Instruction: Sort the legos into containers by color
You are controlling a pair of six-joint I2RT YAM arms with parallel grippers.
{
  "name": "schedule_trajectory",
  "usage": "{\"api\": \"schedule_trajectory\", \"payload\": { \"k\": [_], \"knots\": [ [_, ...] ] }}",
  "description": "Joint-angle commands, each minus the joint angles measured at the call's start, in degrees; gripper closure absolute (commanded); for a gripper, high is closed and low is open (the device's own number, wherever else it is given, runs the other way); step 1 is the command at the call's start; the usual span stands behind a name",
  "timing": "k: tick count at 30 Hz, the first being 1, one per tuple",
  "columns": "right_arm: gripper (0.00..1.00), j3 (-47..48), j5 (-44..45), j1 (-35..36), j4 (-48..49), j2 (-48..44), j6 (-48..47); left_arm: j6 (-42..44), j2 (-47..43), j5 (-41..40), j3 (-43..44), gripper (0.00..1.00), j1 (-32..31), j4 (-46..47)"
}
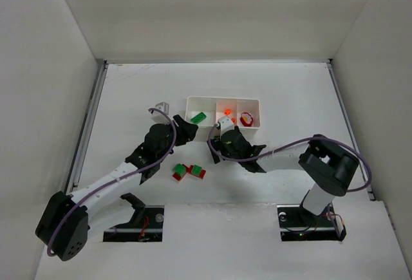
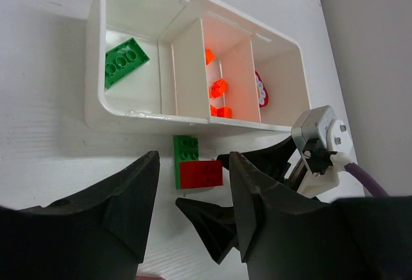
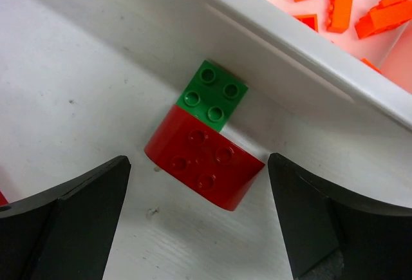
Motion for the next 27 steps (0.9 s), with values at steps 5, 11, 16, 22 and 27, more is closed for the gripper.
{"api": "schedule_trajectory", "payload": {
  "k": [5, 11, 16, 22, 27],
  "knots": [
    [0.11, -0.25, -0.75, 3.67, 5.96, -2.22, 2.52, -0.23, -1.69, 1.42, -0.27, 0.57, 1.34, 0.41],
    [0.11, -2.71, -1.98, 7.54, 4.48, -5.83, 6.3, -0.05, -1.95, 1.42, -0.09, 0.57, 2.04, -0.29],
    [0.11, -2.64, 0.91, 5.7, 4.3, -6.8, 5.6, -0.23, -2.13, 1.42, -0.18, 0.57, 2.04, -0.65],
    [0.24, 1.14, 1.89, 4.46, 4.82, -1.8, 4.46, -0.4, -2.13, 1.33, -0.44, 0.57, 2.04, -1.0],
    [0.37, 2.9, 3.03, 4.55, 4.74, 0.05, 3.49, -0.31, -1.69, 1.42, -0.18, 0.57, 2.13, -1.0]
  ]
}}
